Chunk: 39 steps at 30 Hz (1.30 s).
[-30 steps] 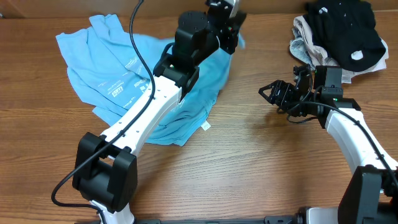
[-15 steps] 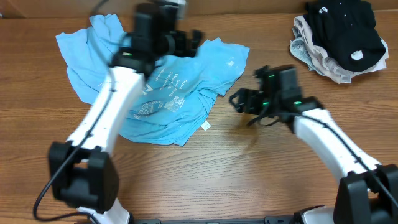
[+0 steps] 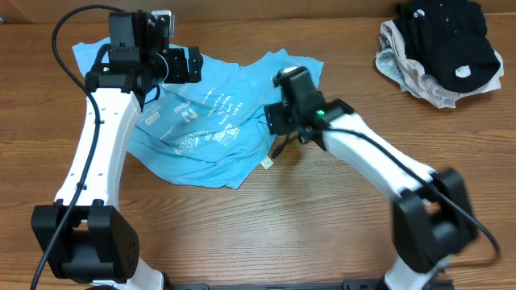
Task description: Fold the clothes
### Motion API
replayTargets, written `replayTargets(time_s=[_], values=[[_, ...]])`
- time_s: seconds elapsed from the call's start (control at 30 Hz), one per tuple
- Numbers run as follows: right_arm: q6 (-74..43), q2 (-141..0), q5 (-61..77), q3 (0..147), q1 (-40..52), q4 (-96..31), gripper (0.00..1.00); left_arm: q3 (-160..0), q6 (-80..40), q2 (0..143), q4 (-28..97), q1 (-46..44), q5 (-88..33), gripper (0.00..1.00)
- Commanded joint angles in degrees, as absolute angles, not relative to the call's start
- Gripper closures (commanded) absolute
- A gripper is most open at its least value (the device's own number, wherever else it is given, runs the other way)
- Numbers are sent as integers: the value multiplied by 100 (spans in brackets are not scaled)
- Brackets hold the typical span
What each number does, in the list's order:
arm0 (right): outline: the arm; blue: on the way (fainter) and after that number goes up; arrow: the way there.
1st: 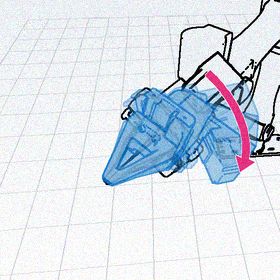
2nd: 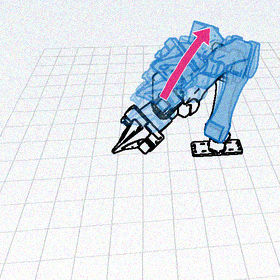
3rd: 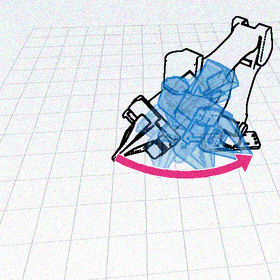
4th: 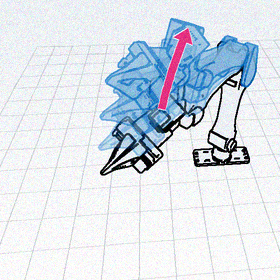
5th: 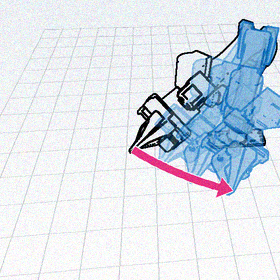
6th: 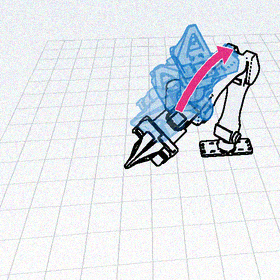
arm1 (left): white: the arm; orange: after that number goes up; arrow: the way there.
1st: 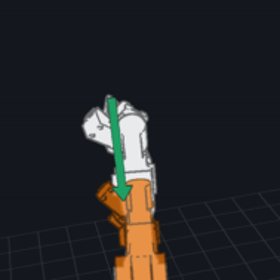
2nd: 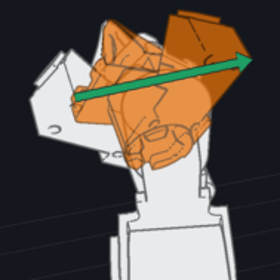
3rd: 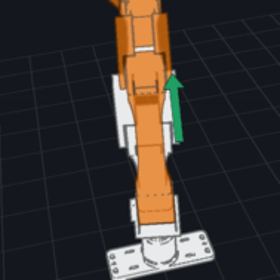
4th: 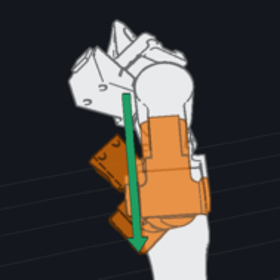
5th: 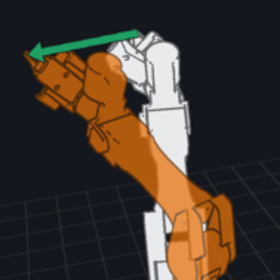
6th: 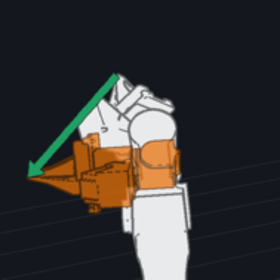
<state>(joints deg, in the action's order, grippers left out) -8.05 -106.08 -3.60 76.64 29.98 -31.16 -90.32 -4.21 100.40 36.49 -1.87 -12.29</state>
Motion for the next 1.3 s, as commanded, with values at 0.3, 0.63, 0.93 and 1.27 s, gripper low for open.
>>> replayTargets(time_s=[0.3,0.63,0.93,1.27], values=[[178,-11625,-145,7985,3087,-3378,30,-9102,-228,9926,3795,-189,-685,0],[148,-12003,-443,7985,3107,-3286,57,-9102,-209,9933,3876,-189,-685,0],[-1256,-11931,-322,8003,2432,-3811,96,-9102,-113,9933,3968,-189,-679,0],[-1334,-11911,873,8003,541,-4624,96,-9100,27,9955,4300,-185,-290,0]])
